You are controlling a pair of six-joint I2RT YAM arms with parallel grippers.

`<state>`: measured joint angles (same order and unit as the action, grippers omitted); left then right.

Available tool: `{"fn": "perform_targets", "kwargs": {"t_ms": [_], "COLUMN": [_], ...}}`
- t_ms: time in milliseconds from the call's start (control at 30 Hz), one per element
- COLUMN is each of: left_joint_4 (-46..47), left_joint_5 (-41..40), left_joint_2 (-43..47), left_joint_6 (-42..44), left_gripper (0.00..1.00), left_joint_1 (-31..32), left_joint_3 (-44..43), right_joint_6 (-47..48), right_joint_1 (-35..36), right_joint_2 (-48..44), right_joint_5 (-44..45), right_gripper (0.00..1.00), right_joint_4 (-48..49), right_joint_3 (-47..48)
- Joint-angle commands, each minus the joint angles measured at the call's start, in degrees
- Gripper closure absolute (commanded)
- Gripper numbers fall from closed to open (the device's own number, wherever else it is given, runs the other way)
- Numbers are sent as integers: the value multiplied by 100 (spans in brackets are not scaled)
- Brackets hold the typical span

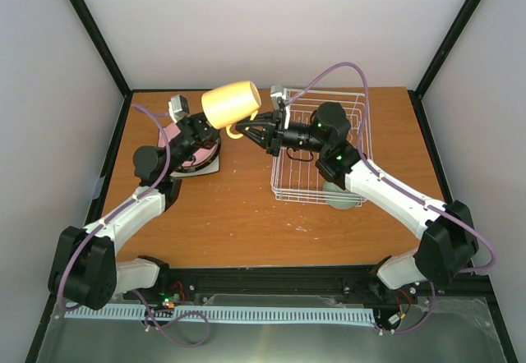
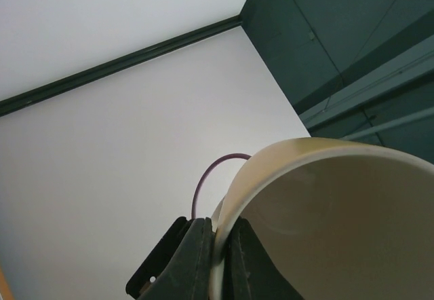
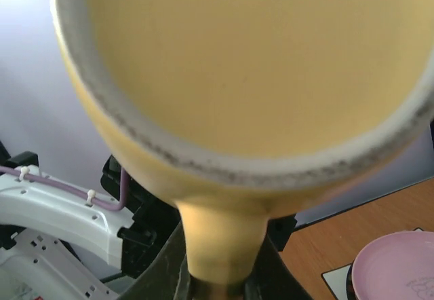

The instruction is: Load the mixed dishes into the dish rack

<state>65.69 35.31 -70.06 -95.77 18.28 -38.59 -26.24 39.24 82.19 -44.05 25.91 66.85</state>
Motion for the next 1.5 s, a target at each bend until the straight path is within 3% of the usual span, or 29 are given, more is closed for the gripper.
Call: {"fn": "perform_targets", "kwargs": {"t_ms": [0, 233, 533, 667, 767, 900, 1100, 1233, 1467], "left_joint_4": [559, 532, -27, -1026, -3026, -5153, -7134, -7978, -8641], "left_joint_5": [-121, -116, 158, 396, 327, -387, -2110, -3235, -4623], "left_joint_2": [-15, -54, 90, 380, 755, 1075, 1469, 1695, 1943], "left_joint_6": [-185, -195, 103, 898, 2233, 3823, 5456, 6253, 7222], "left_gripper": [99, 96, 64, 53, 47, 42, 39, 37, 37], "left_joint_1": [-9, -9, -235, -454, -527, -536, -545, -545, -545], "left_joint_3": [-114, -95, -159, -551, -1184, -2021, -2765, -2891, -2951], "right_joint_6": [242, 378, 595, 755, 898, 877, 1110, 1226, 1555], "right_joint_1": [140, 154, 145, 145, 138, 136, 100, -51, -466], "right_joint_2": [51, -56, -408, -521, -576, -638, -794, -1003, -1624], "right_joint_5": [-225, -143, 310, 471, 564, 629, 909, 1091, 2215], "right_gripper": [97, 97, 97, 97, 97, 97, 97, 97, 97], "right_joint_4": [26, -114, -336, -495, -670, -679, -1079, -1421, -2854], "right_joint_3": [199, 193, 13, 126, 205, 180, 196, 144, -96]}}
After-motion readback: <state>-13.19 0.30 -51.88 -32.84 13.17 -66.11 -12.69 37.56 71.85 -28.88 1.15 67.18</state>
